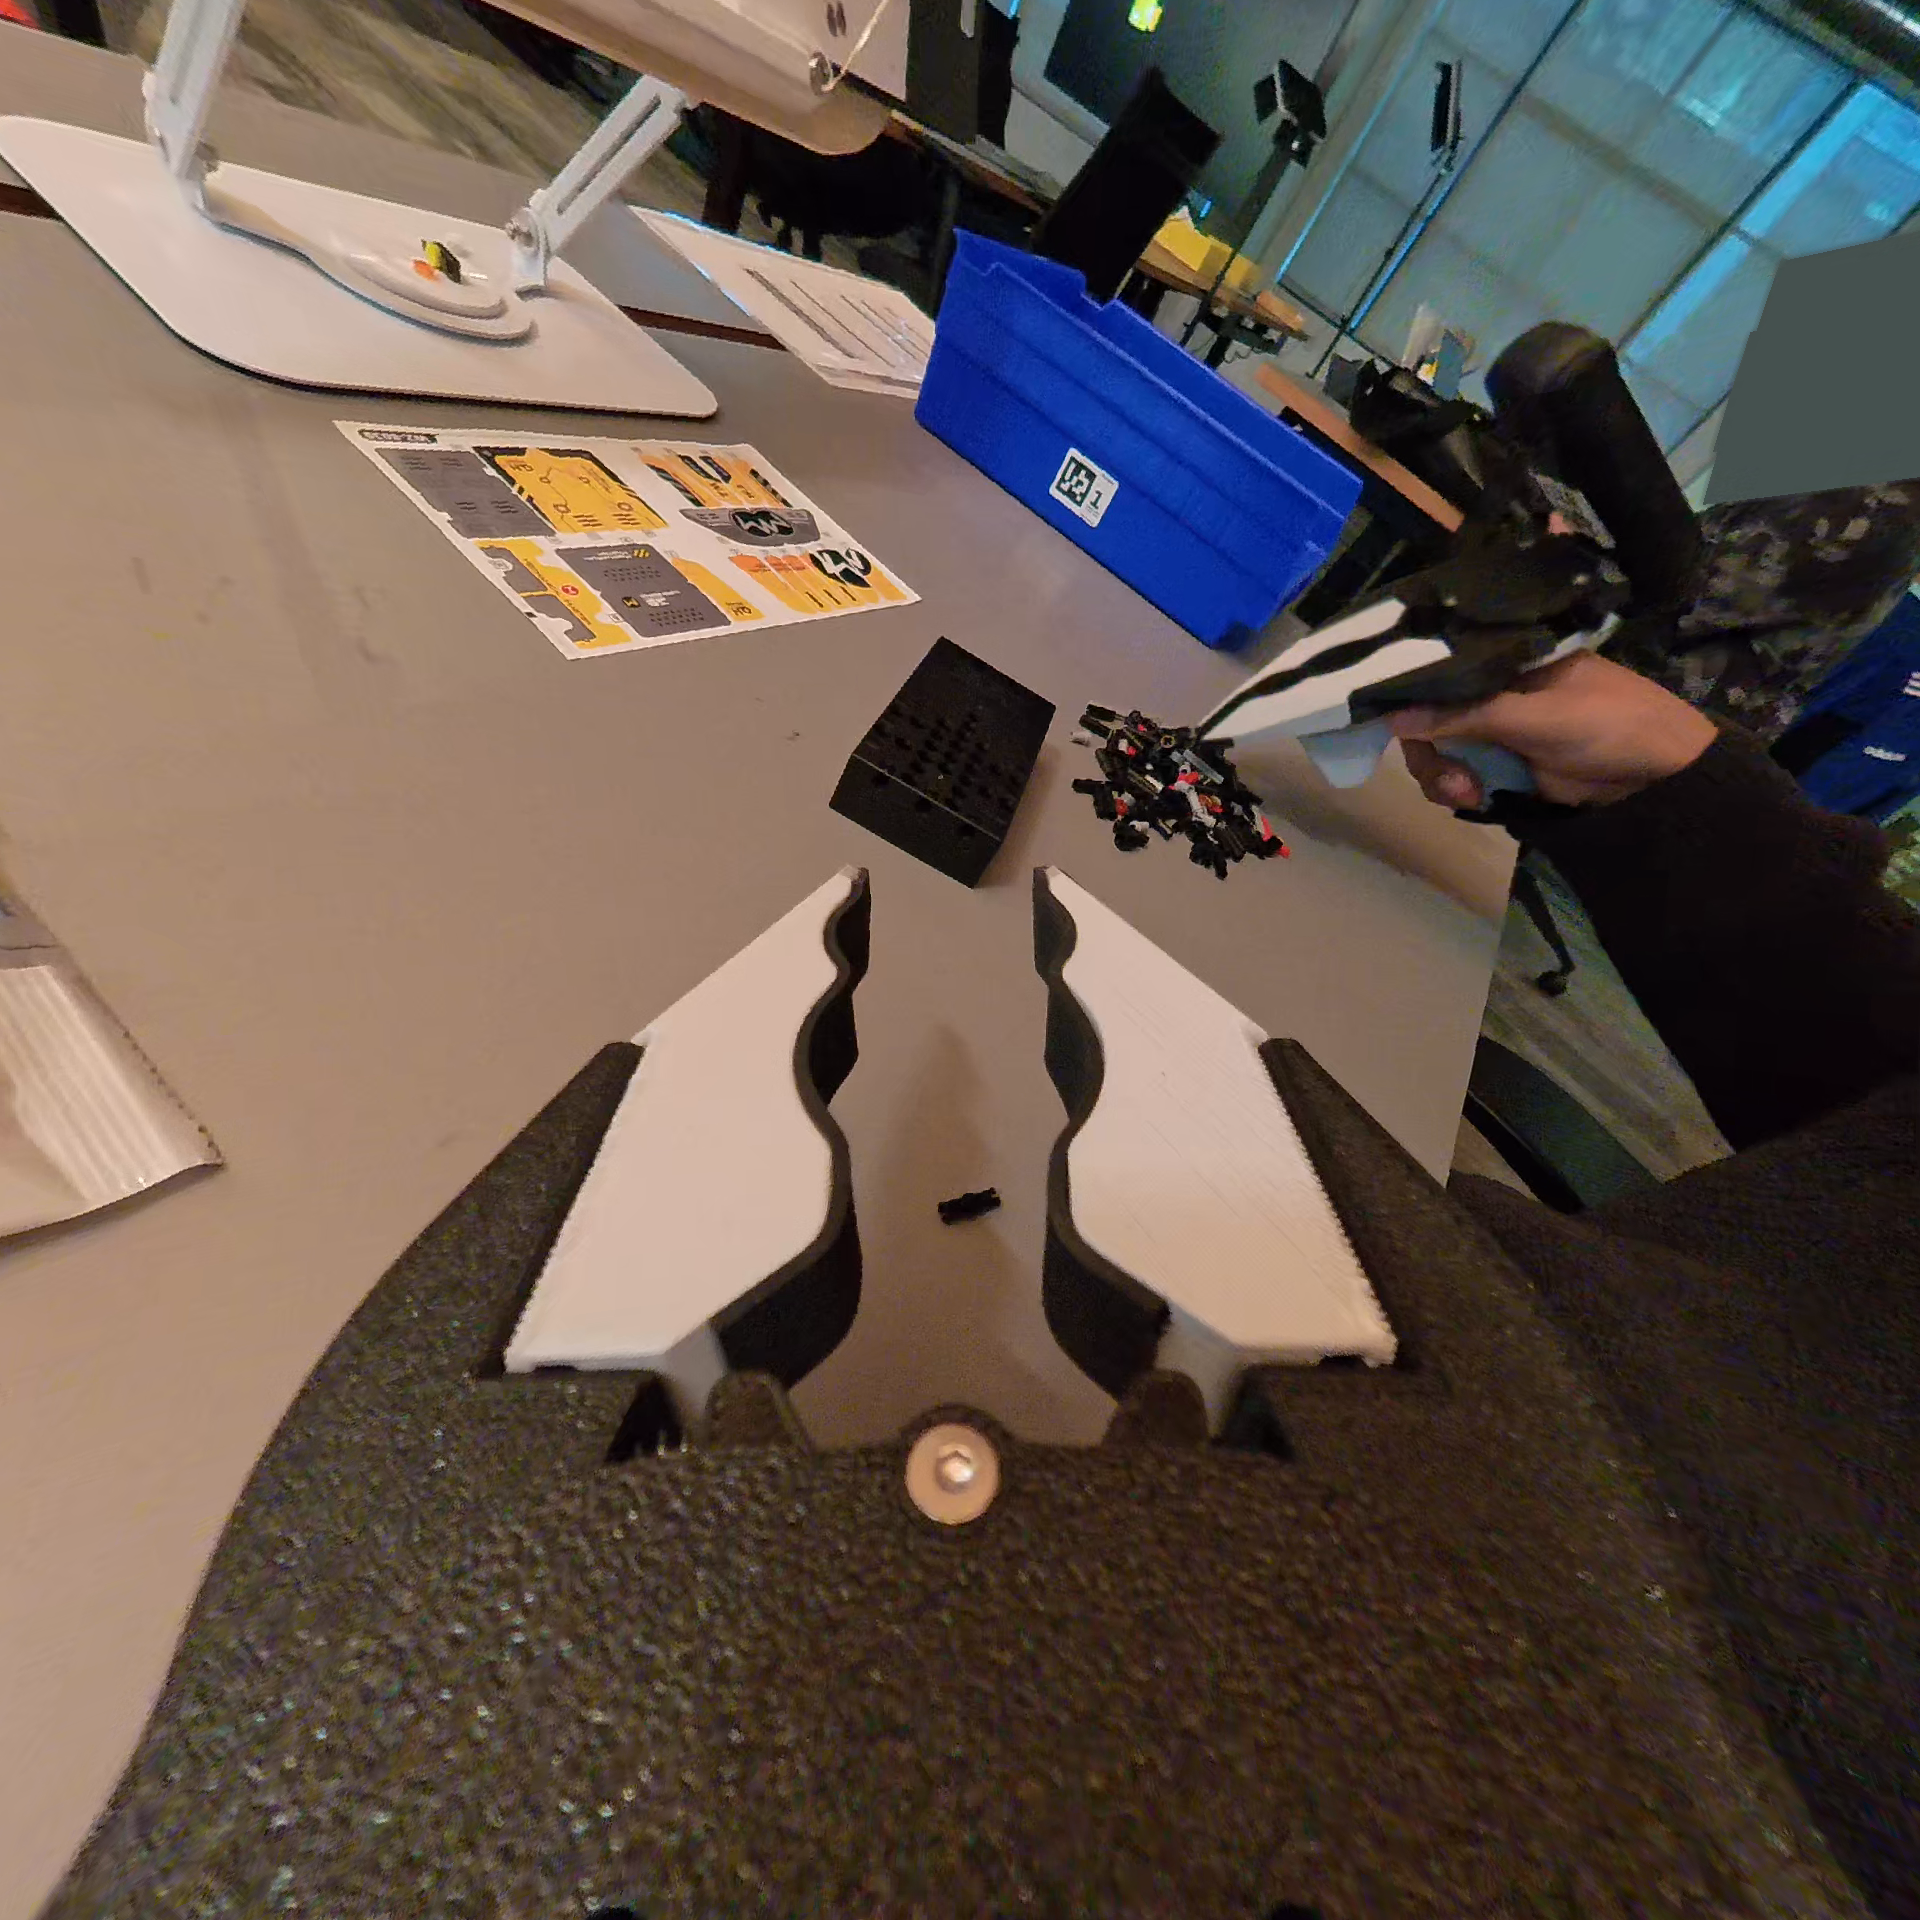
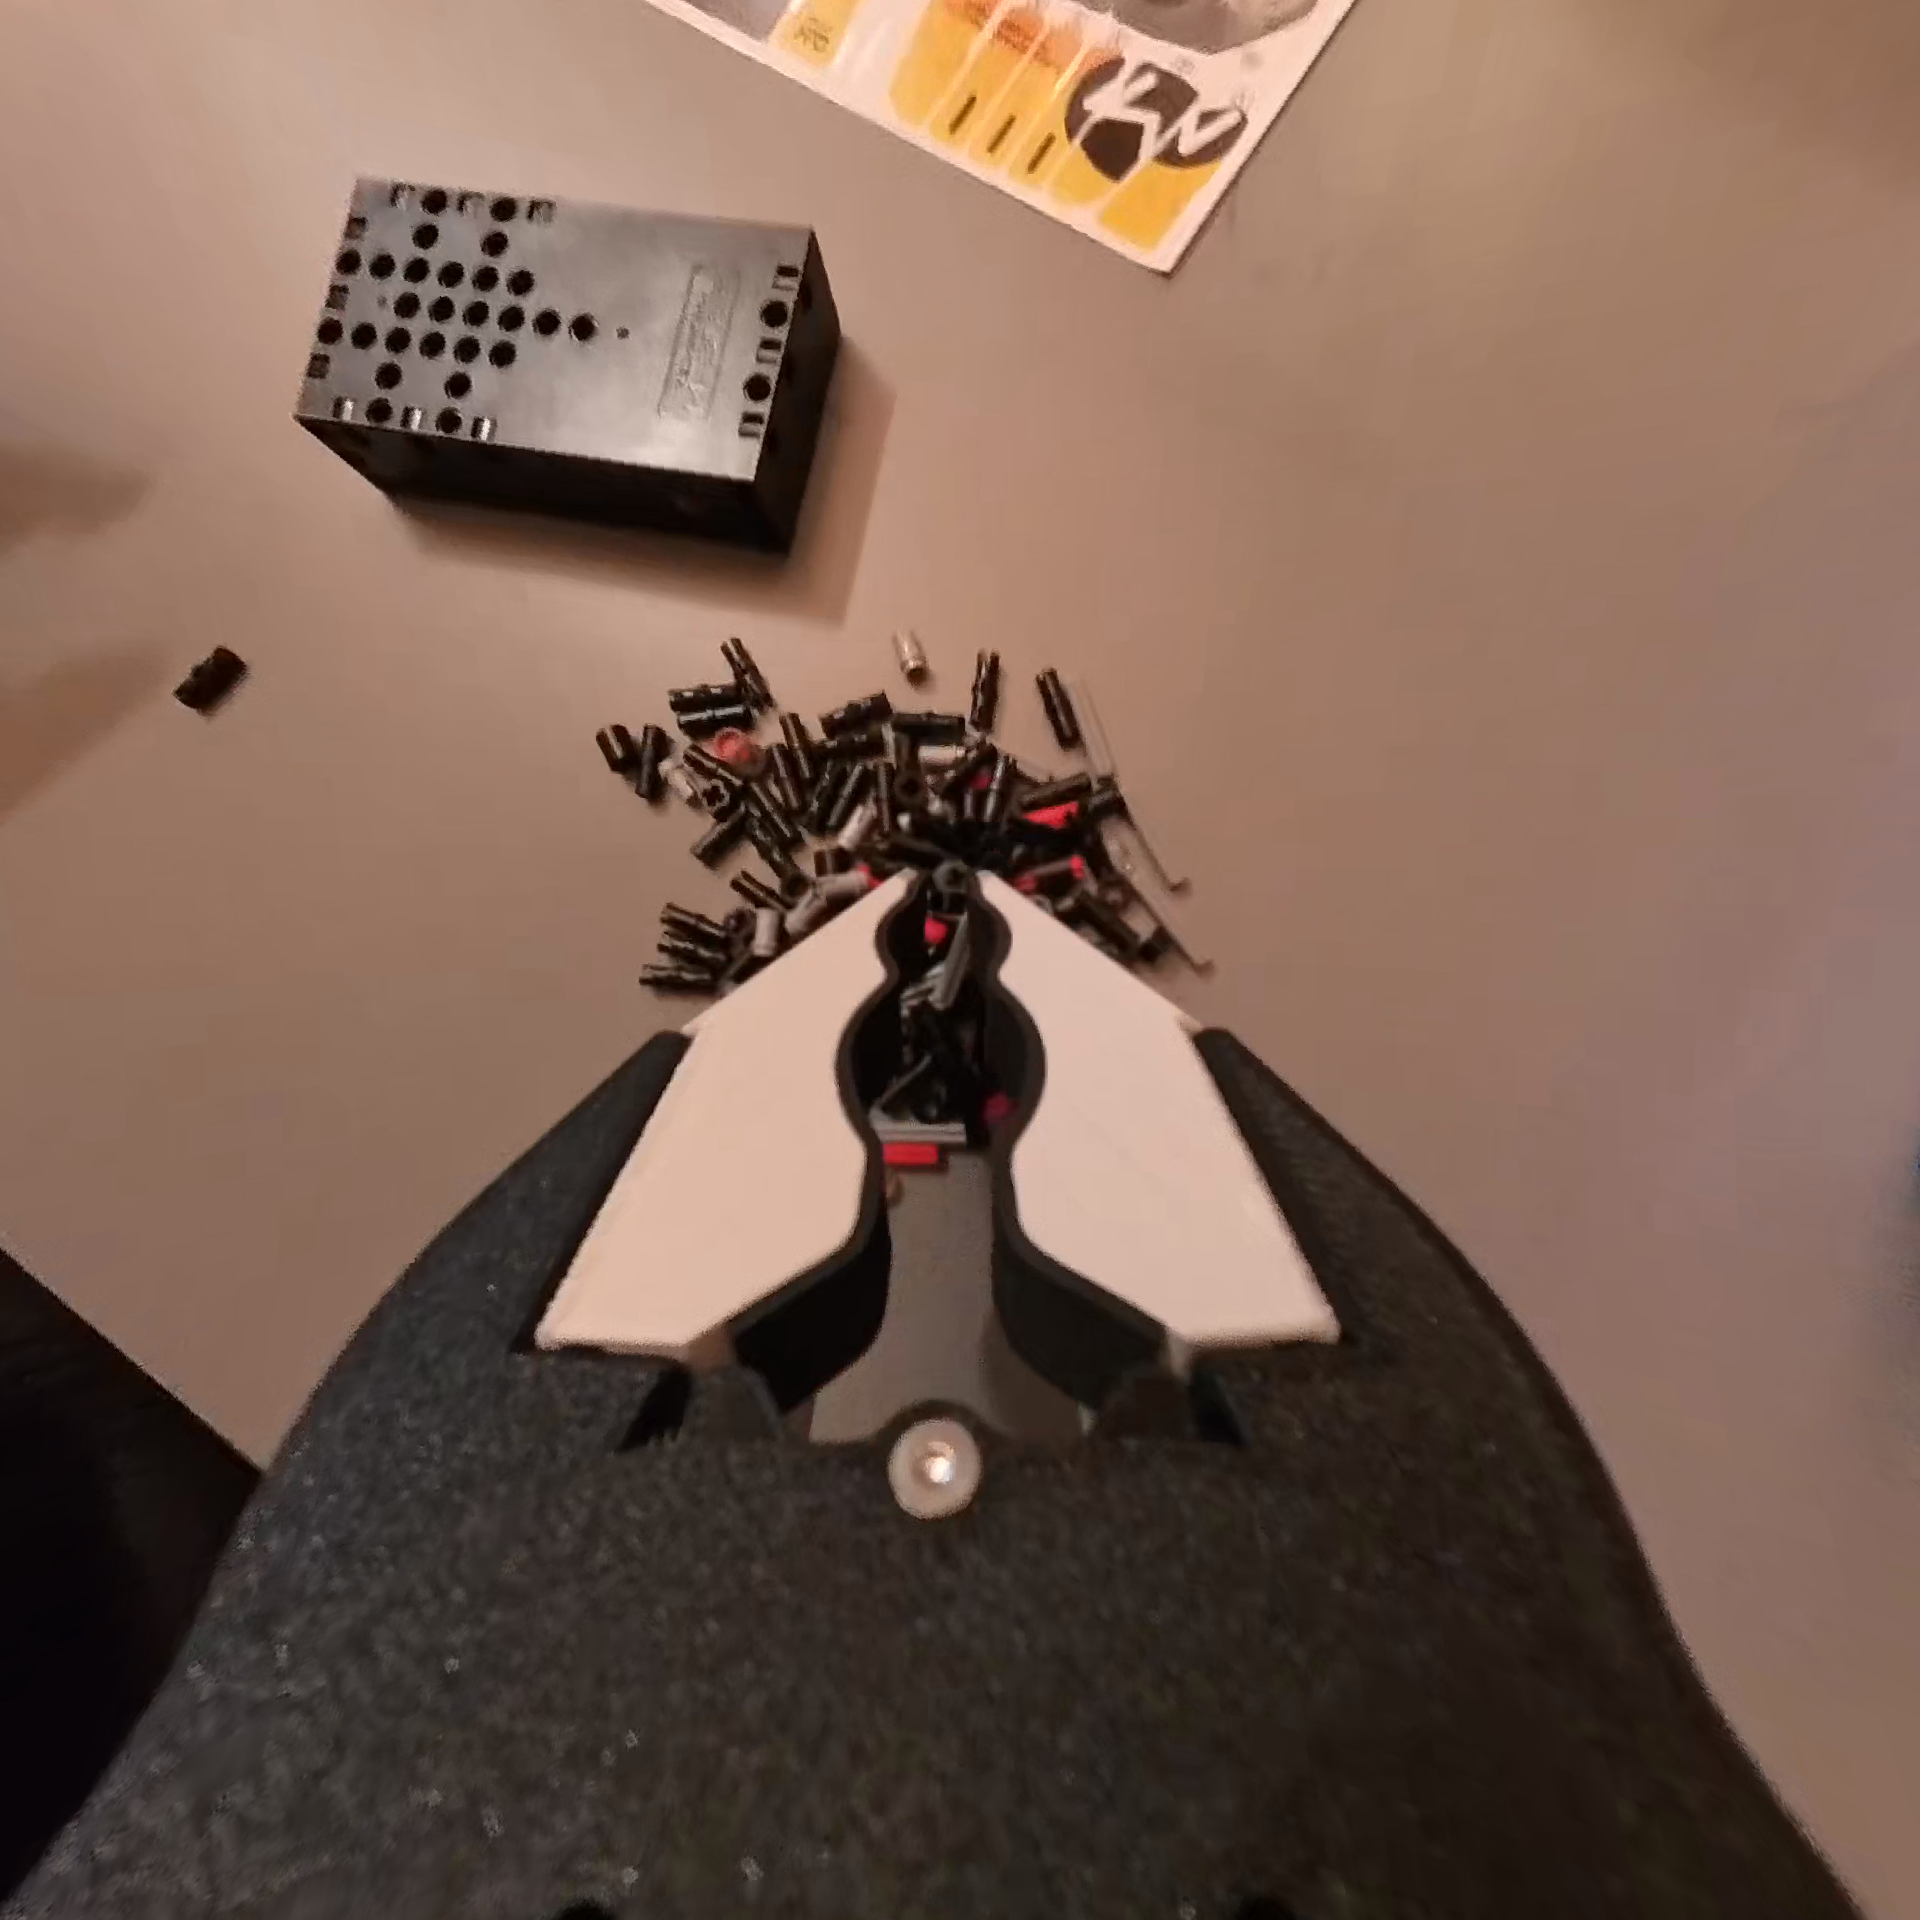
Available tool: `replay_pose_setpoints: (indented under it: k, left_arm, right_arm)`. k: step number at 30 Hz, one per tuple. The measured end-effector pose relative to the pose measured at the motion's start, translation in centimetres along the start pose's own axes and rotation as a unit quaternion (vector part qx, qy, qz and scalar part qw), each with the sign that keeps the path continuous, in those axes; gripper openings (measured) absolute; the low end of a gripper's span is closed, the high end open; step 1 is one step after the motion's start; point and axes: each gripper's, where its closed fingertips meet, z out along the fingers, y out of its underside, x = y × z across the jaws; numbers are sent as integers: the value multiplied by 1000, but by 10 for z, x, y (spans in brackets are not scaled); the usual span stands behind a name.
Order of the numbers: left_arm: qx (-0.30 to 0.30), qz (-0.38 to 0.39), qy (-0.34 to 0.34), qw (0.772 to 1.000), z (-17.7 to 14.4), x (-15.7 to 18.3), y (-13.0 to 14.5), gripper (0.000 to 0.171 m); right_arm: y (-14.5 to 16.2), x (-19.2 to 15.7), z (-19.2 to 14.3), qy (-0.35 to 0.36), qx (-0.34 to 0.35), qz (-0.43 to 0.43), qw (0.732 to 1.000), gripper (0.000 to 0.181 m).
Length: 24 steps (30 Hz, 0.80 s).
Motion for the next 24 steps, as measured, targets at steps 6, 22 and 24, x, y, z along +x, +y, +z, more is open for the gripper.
replay_pose_setpoints:
  k: [6, 22, 24]
  left_arm:
    - [-1, 7, 1, 1000, 2, 4, 0, 31]
    - [7, 0, 11, 1000, 1, 5, 0, 31]
    - [9, -3, 13, 1000, 0, 4, -1, 31]
  right_arm:
    - [-12, 3, -11, 5, 46, 17, 999, 15]
    - [-32, -10, 49, 10, -40, -55, 998, 14]
    - [-31, -8, 52, 15, -51, -60, 997, 5]
